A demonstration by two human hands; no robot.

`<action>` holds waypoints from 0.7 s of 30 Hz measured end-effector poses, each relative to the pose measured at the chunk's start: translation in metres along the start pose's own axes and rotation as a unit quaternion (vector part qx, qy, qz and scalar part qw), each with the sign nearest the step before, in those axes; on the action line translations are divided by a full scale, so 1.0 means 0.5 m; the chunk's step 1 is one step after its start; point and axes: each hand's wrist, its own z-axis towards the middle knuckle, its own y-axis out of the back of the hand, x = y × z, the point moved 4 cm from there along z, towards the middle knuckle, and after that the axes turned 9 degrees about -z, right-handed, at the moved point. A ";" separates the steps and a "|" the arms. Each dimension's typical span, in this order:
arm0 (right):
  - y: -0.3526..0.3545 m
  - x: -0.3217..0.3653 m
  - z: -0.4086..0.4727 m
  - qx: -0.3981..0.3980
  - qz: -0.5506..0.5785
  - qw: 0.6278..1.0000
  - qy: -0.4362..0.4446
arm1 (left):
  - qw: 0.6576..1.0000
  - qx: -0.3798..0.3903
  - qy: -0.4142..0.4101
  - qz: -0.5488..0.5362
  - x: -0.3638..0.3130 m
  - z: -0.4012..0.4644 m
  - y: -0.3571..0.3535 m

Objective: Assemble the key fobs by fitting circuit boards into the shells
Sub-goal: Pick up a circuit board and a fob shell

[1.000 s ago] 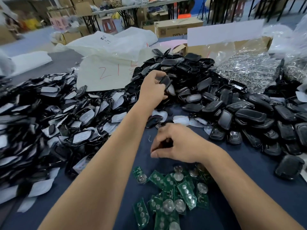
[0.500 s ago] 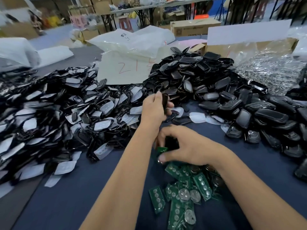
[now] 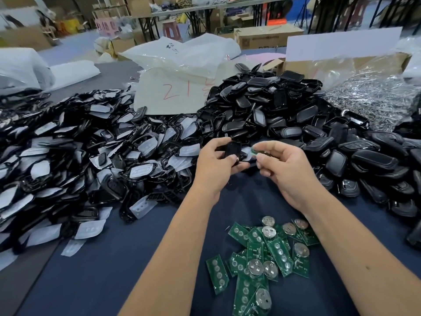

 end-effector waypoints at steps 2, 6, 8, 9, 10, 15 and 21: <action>0.002 0.001 -0.002 -0.040 -0.020 0.999 0.009 | 1.000 -0.017 0.016 -0.014 0.005 -0.002 0.007; 0.012 0.000 -0.002 -0.091 -0.064 0.994 0.023 | 1.000 -0.025 0.013 -0.011 0.004 0.000 0.010; 0.014 0.001 -0.002 -0.094 -0.067 0.993 0.030 | 1.000 -0.019 0.013 0.007 0.003 -0.001 0.007; 0.014 0.003 -0.002 -0.099 -0.067 0.992 0.037 | 1.000 -0.016 0.015 0.014 0.003 -0.001 0.005; 0.014 0.005 -0.003 -0.109 -0.069 0.991 0.044 | 1.000 -0.014 0.017 0.020 0.004 -0.002 0.003; 0.019 0.006 -0.011 -0.173 -0.102 0.977 0.063 | 0.999 -0.020 0.011 0.027 0.007 -0.004 0.000; -0.002 0.022 -0.024 -0.133 -0.139 0.977 0.093 | 1.000 0.003 0.019 0.024 0.009 -0.010 -0.013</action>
